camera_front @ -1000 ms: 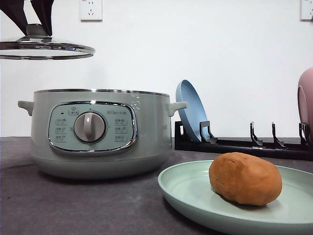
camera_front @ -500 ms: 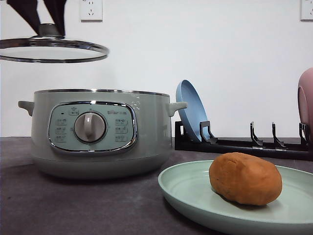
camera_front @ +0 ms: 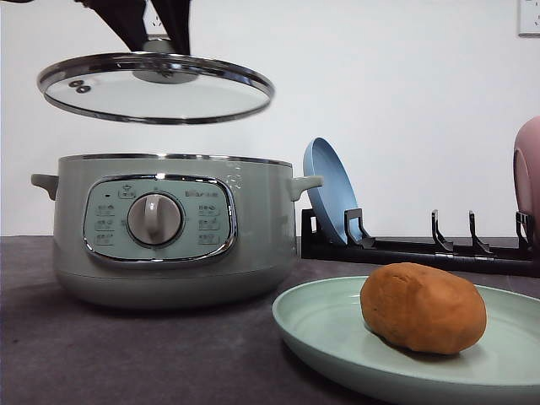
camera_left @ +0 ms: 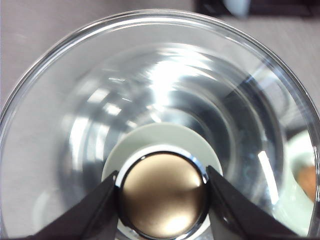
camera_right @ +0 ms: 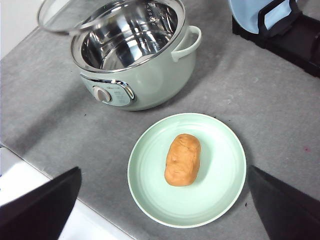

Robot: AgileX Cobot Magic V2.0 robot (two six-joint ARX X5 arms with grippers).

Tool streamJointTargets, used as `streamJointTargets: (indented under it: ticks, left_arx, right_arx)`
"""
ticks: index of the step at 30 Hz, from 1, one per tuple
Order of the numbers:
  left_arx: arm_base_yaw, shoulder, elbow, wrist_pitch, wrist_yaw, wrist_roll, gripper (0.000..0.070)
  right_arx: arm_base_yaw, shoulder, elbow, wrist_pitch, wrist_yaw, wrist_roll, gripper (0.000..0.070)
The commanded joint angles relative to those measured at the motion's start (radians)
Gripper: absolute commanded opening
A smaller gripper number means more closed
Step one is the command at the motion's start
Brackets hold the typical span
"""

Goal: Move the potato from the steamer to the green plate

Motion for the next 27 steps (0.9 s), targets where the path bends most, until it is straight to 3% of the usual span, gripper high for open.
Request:
streamJointTargets:
  ticks: [1,27]
  left_arx:
    - [-0.012,0.011,0.018,0.029,-0.001,0.001,0.0000]
    - [-0.029,0.036,-0.121,0.123,-0.001,0.002,0.0000]
  right_arx:
    - [0.006,0.004,0.013,0.004,0.003,-0.015,0.0699]
    - [0.006,0.004,0.013,0.003,0.003,-0.015,0.0699]
